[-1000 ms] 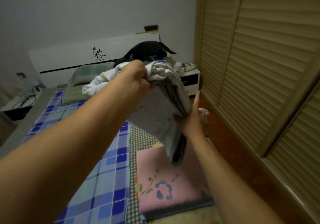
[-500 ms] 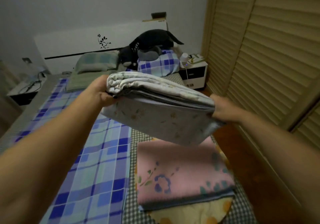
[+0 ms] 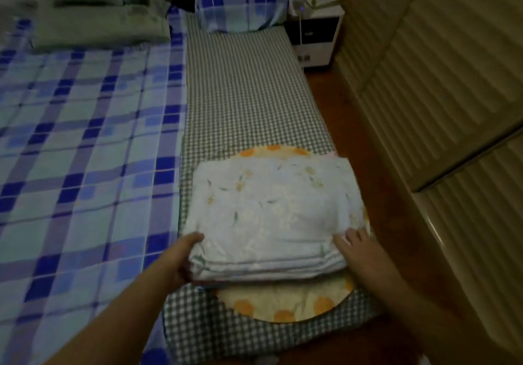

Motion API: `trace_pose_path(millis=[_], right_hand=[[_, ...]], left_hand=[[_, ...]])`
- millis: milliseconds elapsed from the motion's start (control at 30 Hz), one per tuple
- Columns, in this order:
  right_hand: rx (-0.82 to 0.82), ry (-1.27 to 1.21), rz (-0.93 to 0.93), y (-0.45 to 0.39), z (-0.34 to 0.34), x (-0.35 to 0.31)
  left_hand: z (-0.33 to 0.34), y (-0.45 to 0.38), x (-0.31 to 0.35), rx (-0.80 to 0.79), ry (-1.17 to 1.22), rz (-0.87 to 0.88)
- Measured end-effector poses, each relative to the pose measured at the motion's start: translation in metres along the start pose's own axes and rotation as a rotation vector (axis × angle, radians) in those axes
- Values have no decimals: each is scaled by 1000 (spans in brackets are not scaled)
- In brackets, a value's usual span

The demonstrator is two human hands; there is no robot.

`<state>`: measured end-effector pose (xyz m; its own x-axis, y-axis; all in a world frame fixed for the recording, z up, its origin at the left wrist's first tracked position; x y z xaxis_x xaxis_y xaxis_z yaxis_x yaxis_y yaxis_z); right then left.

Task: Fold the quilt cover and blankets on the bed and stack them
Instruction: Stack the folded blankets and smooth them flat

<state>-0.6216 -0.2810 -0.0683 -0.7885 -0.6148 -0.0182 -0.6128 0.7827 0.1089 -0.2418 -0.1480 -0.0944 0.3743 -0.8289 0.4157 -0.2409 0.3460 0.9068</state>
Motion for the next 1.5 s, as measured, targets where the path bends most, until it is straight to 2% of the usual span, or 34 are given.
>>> trace_pose_path(millis=[33, 100, 200, 233, 300, 367, 433, 500, 533, 633, 700, 800, 833, 900, 933, 967, 1000, 1033, 1100, 1133, 1167, 1233, 1333, 1367, 1433, 1500], right_hand=[[-32, -34, 37, 4, 17, -1], [-39, -86, 151, 6, 24, 3], [12, -121, 317, 7, 3, 13], [36, -153, 364, 6, -4, 18], [106, -226, 402, -5, -23, 24], [222, -266, 413, -25, -48, 26], [298, -263, 369, -43, -65, 28], [291, -242, 364, -41, -63, 33], [236, -223, 343, -33, -48, 36], [-129, -141, 321, 1, 24, 42], [-168, -152, 360, 8, 36, 38], [-182, -131, 371, -2, 27, 32], [-208, -107, 350, -5, 24, 30], [-322, -139, 361, -2, 20, 23], [-350, -148, 384, -2, 11, 23], [-370, -141, 397, -4, -1, 23], [-337, -132, 393, -14, -18, 22], [-226, -133, 365, -33, -38, 17], [111, -199, 270, -88, -85, -3], [191, -228, 233, -120, -94, -12], [200, -227, 218, -151, -88, -17], [129, -152, 255, -190, -39, -7], [80, -136, 407, -197, 64, 39], [85, -148, 429, -195, 90, 48], [137, -165, 417, -198, 118, 54], [198, -164, 371, -204, 117, 51]], left_hand=[[5, -13, -20, 23, 20, 11], [2, -23, -31, 119, 3, 155], [-4, -1, -16, 235, -231, 486], [-2, 7, -15, 254, -273, 531], [10, 13, -20, 226, -255, 481], [18, 8, -26, 178, -120, 417], [21, 5, -20, 181, 6, 448], [20, 8, -14, 208, 13, 505], [21, 12, -11, 207, -7, 520], [27, 27, -2, 175, -71, 561], [28, 41, 9, 187, -112, 653], [14, 47, 11, 313, -216, 732], [10, 41, 7, 353, -271, 670], [7, 31, -5, 406, -476, 421], [6, 30, -2, 469, -675, 357], [10, 34, 12, 566, -885, 408], [23, 43, 33, 655, -1084, 571], [44, 52, 55, 696, -1236, 779], [98, 62, 103, 647, -1335, 1116], [122, 50, 121, 619, -1355, 1182], [142, 31, 133, 613, -1381, 1196], [155, -18, 137, 660, -1461, 1116], [142, -90, 100, 778, -1458, 976], [142, -109, 87, 774, -1453, 950], [153, -134, 75, 752, -1409, 946], [164, -137, 77, 756, -1376, 996]])
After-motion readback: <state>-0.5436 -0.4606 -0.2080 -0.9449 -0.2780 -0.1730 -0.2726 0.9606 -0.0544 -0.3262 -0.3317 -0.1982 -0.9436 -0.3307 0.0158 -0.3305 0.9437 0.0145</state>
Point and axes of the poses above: each hand's wrist, its own y-axis away from the middle knuckle, its own z-axis out of the palm, x = y × z, the point moved 6 cm from there along -y, towards the middle knuckle, and after that the axes turned 6 degrees about -y, right-handed, at the moved point
